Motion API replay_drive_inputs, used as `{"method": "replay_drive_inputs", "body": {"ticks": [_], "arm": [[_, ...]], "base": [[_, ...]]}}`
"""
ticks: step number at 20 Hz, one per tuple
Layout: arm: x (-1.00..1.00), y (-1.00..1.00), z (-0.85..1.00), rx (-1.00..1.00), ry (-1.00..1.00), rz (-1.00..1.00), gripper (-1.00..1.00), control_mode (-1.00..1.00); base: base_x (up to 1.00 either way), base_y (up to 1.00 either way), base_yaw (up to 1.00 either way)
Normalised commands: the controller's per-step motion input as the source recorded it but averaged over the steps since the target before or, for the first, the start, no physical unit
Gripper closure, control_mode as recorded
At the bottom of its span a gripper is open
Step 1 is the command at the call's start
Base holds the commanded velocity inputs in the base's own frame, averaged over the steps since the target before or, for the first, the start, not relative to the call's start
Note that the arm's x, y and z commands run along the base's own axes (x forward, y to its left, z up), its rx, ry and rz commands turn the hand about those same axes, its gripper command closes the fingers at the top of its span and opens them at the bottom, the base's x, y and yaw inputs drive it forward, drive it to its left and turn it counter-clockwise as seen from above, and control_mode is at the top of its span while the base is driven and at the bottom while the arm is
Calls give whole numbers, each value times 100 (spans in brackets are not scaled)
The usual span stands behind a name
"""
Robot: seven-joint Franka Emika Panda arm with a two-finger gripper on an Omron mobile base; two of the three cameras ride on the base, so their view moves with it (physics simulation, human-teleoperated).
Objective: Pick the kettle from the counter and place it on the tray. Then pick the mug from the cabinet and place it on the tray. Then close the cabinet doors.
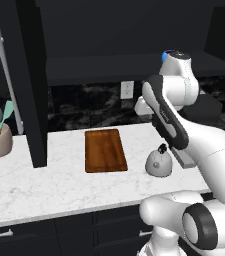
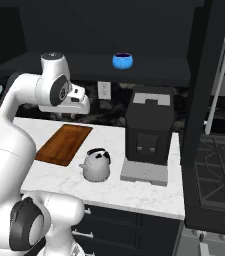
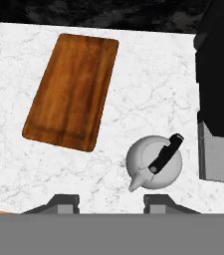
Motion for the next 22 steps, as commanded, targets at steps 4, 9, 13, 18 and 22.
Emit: {"method": "replay_drive_inputs", "body": {"ticks": [4,9,13,18,22], "arm": [[-22,0,0,0,-6,0,-100,-100],[-67,-13,-21,0,-12,-14,-100,-100],[-52,-27,-65,0,-5,-29,-100,-100],[-7,-29,-58,0,0,-17,-100,-100],[23,-18,-29,1,0,-1,-100,-100]], "base": [[0,0,0],[0,0,0],[0,0,0],[0,0,0],[0,0,0]]}}
